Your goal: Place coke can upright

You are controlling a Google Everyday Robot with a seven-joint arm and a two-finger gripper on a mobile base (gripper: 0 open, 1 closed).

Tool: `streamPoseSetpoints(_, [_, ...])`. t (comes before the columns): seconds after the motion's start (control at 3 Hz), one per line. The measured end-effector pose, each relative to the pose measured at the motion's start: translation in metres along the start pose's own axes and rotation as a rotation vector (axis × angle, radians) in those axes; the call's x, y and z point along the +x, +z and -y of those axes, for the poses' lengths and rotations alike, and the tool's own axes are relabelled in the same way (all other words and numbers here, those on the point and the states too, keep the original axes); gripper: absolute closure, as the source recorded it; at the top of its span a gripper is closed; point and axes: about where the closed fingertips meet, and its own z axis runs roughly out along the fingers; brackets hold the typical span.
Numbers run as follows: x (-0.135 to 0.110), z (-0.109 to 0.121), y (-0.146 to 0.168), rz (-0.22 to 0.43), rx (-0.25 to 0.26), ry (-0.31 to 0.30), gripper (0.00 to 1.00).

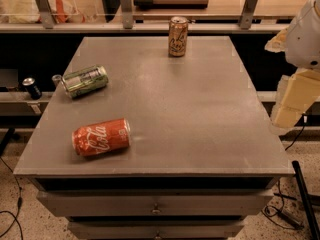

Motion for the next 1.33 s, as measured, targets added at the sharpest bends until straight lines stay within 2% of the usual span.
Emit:
streamPoseSetpoints(0.33, [0.0, 0.0, 0.0, 0.0, 0.0, 0.0, 0.0])
streamPoseSetpoints(0.67, [-0.019, -0.004, 0.002, -0.012, 0.003, -0.067, 0.0])
streamPoseSetpoints(1.0, [-0.055, -0.016, 0.012, -0.029, -0.01, -0.177, 0.0])
streamPoseSetpoints(1.33, [-0.098, -0.028, 0.028, -0.01, -0.041, -0.282, 0.0])
